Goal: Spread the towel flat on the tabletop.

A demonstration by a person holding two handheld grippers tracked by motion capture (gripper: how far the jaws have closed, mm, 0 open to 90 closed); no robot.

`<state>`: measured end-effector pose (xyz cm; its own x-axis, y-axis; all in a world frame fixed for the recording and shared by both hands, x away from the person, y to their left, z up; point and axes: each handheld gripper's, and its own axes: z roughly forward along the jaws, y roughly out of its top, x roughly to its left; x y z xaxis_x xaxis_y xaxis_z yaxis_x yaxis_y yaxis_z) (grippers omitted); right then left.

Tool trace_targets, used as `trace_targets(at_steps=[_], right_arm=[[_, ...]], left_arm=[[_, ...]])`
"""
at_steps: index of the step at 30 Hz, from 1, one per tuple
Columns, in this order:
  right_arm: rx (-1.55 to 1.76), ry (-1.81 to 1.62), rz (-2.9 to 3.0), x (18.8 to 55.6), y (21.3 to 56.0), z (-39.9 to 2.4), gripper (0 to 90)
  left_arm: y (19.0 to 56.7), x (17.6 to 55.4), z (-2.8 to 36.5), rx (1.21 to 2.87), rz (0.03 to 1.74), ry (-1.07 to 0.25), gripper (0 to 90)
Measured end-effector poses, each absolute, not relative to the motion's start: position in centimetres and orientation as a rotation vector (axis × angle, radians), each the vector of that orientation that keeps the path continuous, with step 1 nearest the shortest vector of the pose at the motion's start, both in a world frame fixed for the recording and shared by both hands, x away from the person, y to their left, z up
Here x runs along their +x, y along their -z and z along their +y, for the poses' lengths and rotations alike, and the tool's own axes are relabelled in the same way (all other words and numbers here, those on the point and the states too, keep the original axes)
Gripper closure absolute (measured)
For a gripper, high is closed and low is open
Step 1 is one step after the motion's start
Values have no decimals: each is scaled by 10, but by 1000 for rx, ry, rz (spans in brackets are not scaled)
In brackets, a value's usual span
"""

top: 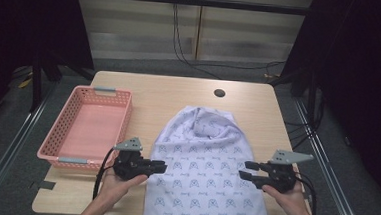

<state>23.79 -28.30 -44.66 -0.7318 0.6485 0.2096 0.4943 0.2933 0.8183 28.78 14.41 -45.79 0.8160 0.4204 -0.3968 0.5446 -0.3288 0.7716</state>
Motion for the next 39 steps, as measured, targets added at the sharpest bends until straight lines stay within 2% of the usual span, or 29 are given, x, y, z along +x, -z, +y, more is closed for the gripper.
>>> trace_targets(at_steps=[8,10,15,17,20,22,24,33,34,37,39], right_arm=[[1101,-1297,2490,291,478,-267,503],[1123,-1251,2498,304,488,-263,500],[1082,-1113,2498,310,503,-256,505],[1064,-1077,2476,302,503,-256,615],[1118,-1090,2473,294,502,-265,795],[1132,-1088,2497,285,501,-271,854],[1147,-1098,2531,273,500,-276,868],[1098,-1064,2751,209,490,-282,868],[1076,-1062,2764,204,490,-281,849],[1074,-1158,2685,203,484,-283,700],[1105,-1242,2589,214,476,-285,672]], left_arm=[[475,316,120,2065,749,92,646],[481,324,114,2137,753,25,631],[496,330,116,2203,765,10,634],[500,326,118,2206,739,-5,666],[499,321,120,2237,711,-15,771],[499,314,122,2240,702,17,851],[499,304,121,2244,678,53,865],[494,245,119,2315,578,198,874],[494,239,120,2313,577,226,872],[492,233,123,2306,567,231,816],[489,242,122,2246,587,232,754]])
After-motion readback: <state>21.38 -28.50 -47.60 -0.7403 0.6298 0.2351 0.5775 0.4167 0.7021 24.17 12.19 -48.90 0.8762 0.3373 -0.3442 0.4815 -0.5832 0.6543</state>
